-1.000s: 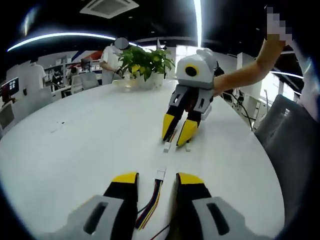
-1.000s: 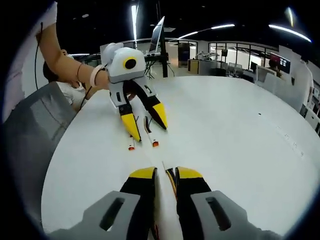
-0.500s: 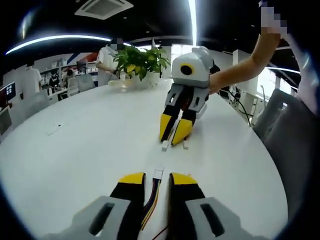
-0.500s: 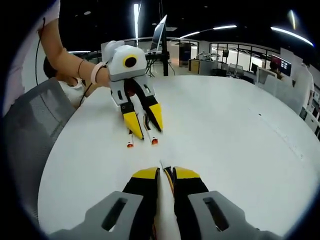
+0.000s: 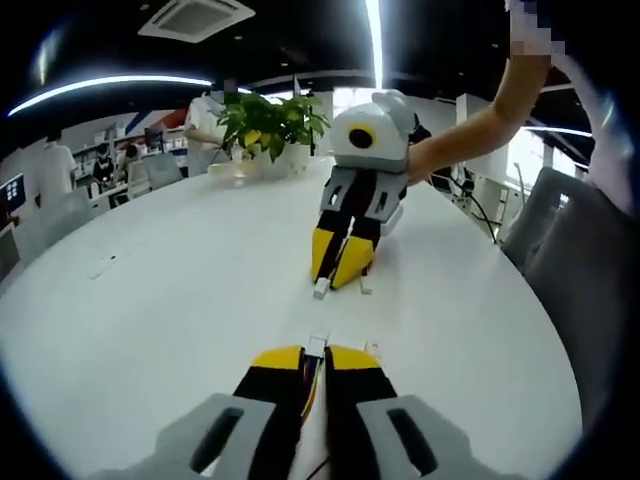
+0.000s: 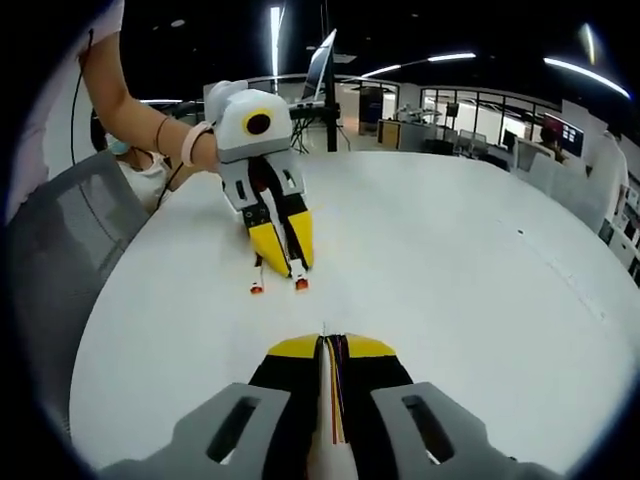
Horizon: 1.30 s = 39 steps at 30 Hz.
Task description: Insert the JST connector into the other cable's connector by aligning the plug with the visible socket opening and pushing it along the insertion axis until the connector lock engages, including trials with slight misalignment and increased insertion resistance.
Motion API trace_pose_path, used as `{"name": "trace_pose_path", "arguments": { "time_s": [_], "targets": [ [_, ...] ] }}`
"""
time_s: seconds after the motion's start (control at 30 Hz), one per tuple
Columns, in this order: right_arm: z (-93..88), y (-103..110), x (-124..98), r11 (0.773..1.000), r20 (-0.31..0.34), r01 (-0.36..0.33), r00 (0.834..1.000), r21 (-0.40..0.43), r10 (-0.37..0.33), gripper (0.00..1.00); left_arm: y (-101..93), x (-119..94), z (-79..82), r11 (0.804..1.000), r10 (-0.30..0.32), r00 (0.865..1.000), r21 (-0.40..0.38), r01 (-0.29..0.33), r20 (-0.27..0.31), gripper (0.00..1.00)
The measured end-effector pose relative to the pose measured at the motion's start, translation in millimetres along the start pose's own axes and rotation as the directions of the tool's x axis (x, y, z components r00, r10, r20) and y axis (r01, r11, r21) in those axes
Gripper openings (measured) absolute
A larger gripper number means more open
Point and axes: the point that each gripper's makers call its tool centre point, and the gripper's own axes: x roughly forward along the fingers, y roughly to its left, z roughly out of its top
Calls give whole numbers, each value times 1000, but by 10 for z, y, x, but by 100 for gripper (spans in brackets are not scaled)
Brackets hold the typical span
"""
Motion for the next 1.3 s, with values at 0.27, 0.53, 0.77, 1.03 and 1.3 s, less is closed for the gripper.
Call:
{"name": "trace_pose_path", "arguments": {
  "time_s": [0.27,0.53,0.77,1.03,1.3],
  "targets": [
    [13,13,-9,1000,4,-2,1000,2,2,5,1,-15,1,1000,-5,1000,25,5,-2,0],
    [163,106,-24,999,47,-20,999,-28,21,5,1,-10,14,998,-8,1000,56,9,-19,0],
    [205,235,29,997,47,-52,997,-51,54,4,5,-4,43,999,-13,1000,35,13,-12,0],
    [212,329,51,995,37,-76,996,-66,78,4,-23,6,78,998,-29,999,52,30,-20,0],
    [264,317,32,995,47,-78,996,-63,81,4,-45,34,120,998,-43,999,45,43,-9,0]
  ]
}}
